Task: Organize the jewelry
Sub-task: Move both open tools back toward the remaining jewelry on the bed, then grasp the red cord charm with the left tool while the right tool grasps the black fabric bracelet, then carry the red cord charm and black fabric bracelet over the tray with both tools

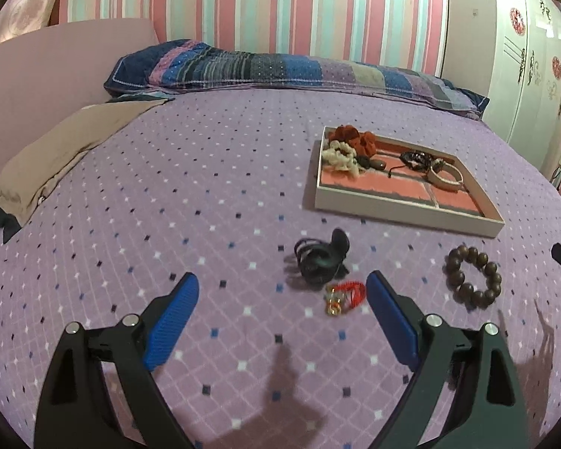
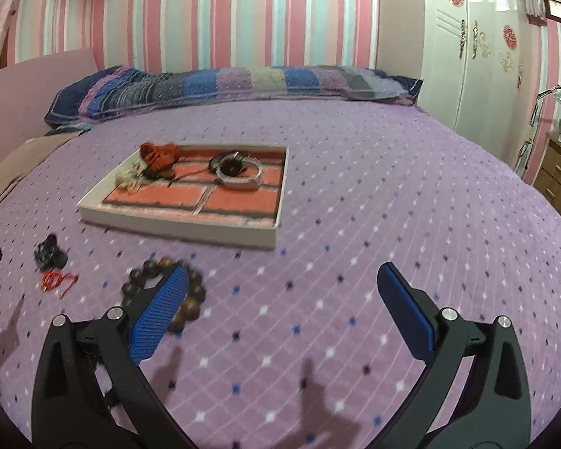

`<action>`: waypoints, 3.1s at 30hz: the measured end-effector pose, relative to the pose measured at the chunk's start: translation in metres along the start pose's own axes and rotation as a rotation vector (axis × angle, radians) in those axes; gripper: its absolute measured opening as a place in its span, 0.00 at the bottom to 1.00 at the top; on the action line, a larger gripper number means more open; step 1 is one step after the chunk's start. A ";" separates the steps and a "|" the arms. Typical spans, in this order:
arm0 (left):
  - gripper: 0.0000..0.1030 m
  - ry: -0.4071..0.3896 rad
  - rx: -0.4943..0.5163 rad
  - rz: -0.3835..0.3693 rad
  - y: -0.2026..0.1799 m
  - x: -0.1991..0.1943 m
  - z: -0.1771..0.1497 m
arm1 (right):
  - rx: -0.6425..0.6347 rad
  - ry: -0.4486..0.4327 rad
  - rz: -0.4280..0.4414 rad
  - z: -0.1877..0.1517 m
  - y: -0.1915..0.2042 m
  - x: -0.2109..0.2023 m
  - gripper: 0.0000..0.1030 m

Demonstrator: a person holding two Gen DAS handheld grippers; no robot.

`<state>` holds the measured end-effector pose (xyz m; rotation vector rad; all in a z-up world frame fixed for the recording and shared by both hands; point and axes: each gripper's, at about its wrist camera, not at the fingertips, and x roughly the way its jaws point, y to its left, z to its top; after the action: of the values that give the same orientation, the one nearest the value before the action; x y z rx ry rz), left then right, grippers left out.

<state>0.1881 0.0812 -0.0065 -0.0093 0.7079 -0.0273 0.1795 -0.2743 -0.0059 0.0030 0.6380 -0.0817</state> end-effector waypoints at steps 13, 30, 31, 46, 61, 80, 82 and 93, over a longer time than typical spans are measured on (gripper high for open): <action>0.86 0.064 -0.013 -0.048 0.000 0.008 -0.021 | -0.036 0.078 0.096 -0.048 0.039 -0.002 0.96; 0.86 0.098 0.045 -0.068 -0.014 0.030 -0.030 | -0.089 0.121 0.172 -0.069 0.069 0.004 0.95; 0.86 0.098 0.048 -0.068 -0.015 0.031 -0.029 | -0.097 0.126 0.174 -0.070 0.072 0.006 0.95; 0.81 0.129 0.082 -0.094 -0.037 0.056 -0.017 | -0.111 0.171 0.195 -0.076 0.082 0.018 0.80; 0.23 0.192 0.095 -0.125 -0.038 0.085 -0.014 | -0.132 0.173 0.226 -0.078 0.092 0.021 0.51; 0.11 0.162 0.108 -0.139 -0.037 0.074 -0.021 | -0.113 0.165 0.312 -0.079 0.102 0.015 0.09; 0.11 0.160 0.099 -0.142 -0.036 0.073 -0.021 | -0.109 0.159 0.316 -0.078 0.101 0.014 0.09; 0.10 0.139 0.101 -0.144 -0.036 0.063 -0.021 | -0.108 0.139 0.322 -0.074 0.097 0.009 0.08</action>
<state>0.2215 0.0439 -0.0631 0.0387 0.8428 -0.2037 0.1506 -0.1764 -0.0730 0.0072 0.7728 0.2662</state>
